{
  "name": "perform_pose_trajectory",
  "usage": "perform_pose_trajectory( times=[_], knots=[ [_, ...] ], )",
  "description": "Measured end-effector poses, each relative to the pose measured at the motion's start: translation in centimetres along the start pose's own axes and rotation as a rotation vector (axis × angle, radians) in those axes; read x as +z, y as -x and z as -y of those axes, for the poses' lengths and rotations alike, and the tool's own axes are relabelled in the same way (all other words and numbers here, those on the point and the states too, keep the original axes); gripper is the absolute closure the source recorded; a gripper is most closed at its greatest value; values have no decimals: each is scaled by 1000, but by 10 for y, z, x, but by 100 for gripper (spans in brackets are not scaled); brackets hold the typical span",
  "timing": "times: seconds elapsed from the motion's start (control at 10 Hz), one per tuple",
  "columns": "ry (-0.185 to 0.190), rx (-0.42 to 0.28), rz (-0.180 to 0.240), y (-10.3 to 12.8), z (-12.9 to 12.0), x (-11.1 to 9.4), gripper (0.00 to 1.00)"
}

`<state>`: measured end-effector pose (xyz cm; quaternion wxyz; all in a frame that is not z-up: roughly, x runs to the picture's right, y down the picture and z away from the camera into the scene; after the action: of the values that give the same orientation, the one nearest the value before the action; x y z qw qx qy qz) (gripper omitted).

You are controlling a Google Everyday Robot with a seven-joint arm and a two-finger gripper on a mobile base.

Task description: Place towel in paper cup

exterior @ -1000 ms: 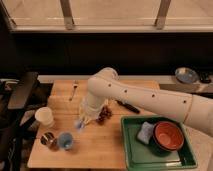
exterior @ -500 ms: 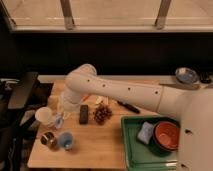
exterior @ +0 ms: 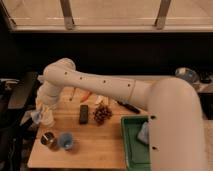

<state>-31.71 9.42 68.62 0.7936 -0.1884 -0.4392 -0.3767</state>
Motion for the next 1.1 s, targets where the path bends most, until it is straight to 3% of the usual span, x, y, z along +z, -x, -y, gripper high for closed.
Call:
perform_pose_trajectory(
  times=[0.2, 0.4, 0.8, 0.9, 1.1],
  knots=[
    [2, -44, 49, 3, 16, 23, 79],
    [13, -51, 75, 0, 13, 37, 63],
    [31, -32, 84, -11, 3, 47, 57],
    [34, -23, 82, -16, -1, 47, 46],
    [42, -14, 78, -19, -5, 49, 38]
  ],
)
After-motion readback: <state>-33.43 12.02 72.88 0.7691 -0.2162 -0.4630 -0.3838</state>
